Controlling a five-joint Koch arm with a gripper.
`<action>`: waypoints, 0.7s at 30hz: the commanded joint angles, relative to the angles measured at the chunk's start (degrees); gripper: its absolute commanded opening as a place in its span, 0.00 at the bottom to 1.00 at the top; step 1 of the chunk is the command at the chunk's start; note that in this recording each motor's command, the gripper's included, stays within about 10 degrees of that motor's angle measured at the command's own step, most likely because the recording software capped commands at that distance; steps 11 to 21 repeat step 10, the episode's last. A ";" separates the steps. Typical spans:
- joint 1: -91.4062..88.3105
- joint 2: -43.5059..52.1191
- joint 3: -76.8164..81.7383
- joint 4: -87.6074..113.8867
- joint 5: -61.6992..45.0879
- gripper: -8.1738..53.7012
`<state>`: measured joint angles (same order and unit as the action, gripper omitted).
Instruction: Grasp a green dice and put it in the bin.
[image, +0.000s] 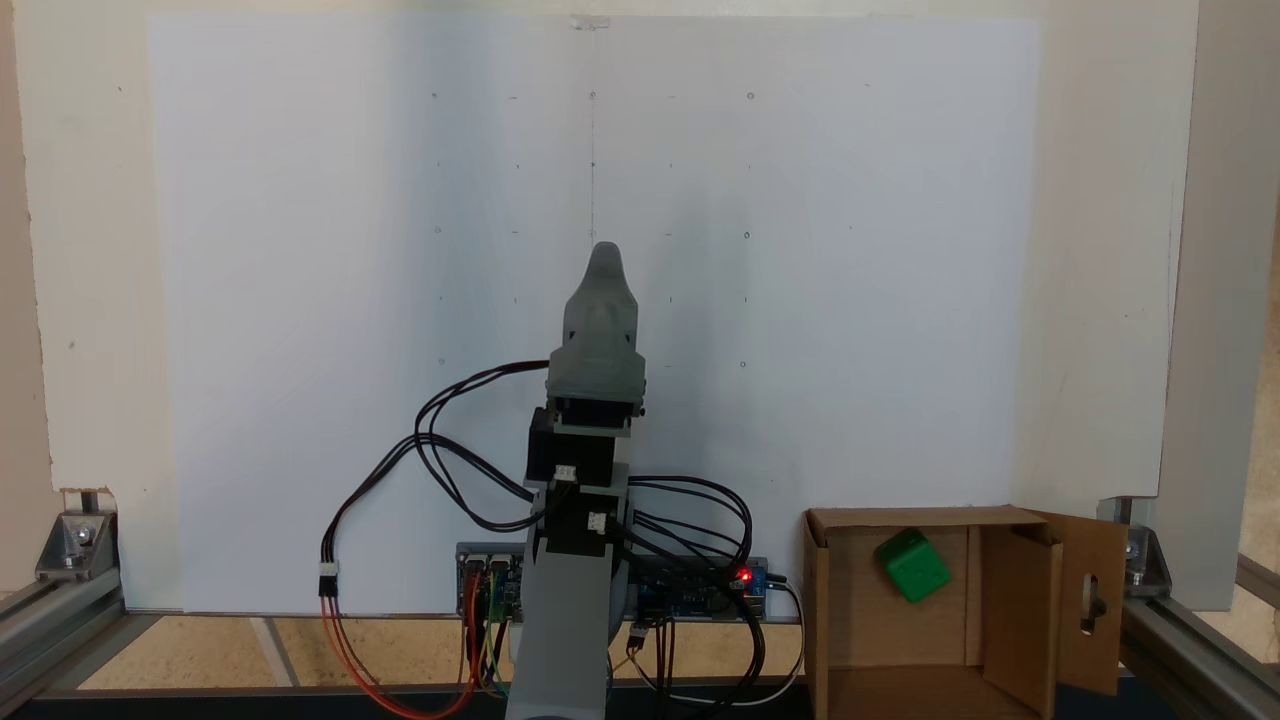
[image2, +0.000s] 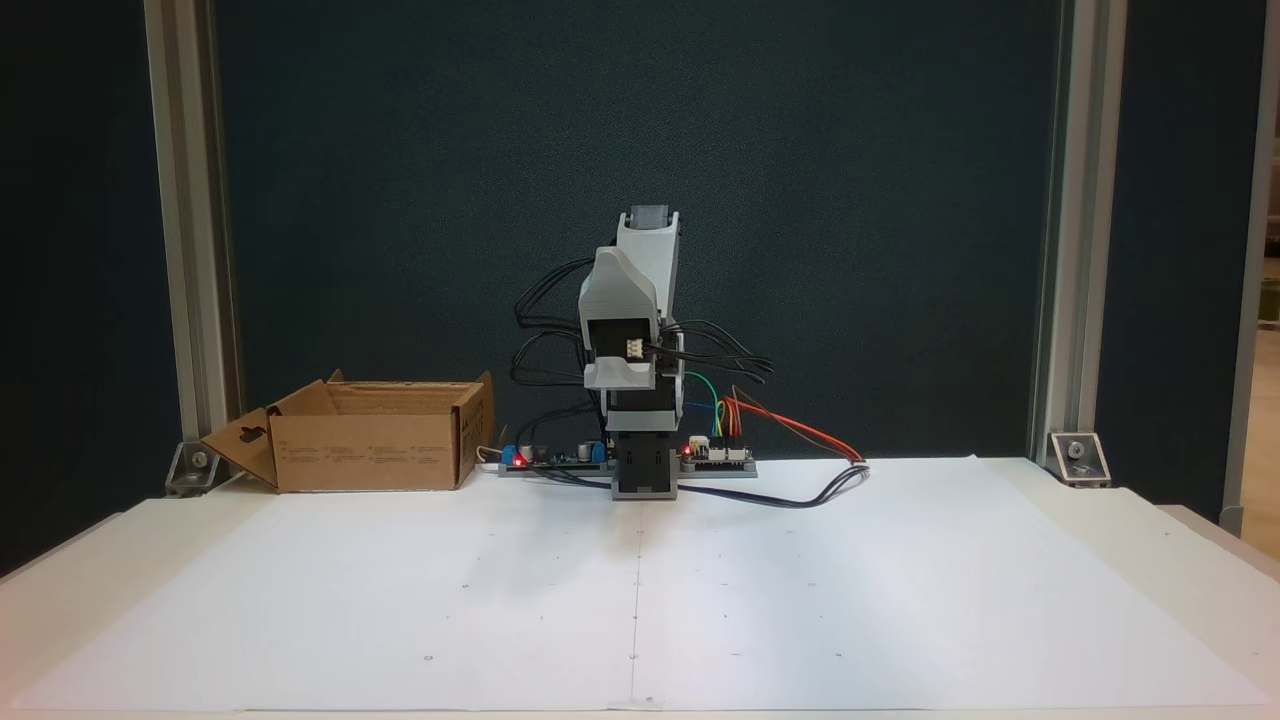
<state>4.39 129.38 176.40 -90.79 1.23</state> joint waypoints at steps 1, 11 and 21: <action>-0.62 6.24 2.72 -3.16 0.44 0.86; -0.79 6.15 2.72 -2.20 0.26 0.86; -0.79 6.15 2.72 -2.20 0.26 0.86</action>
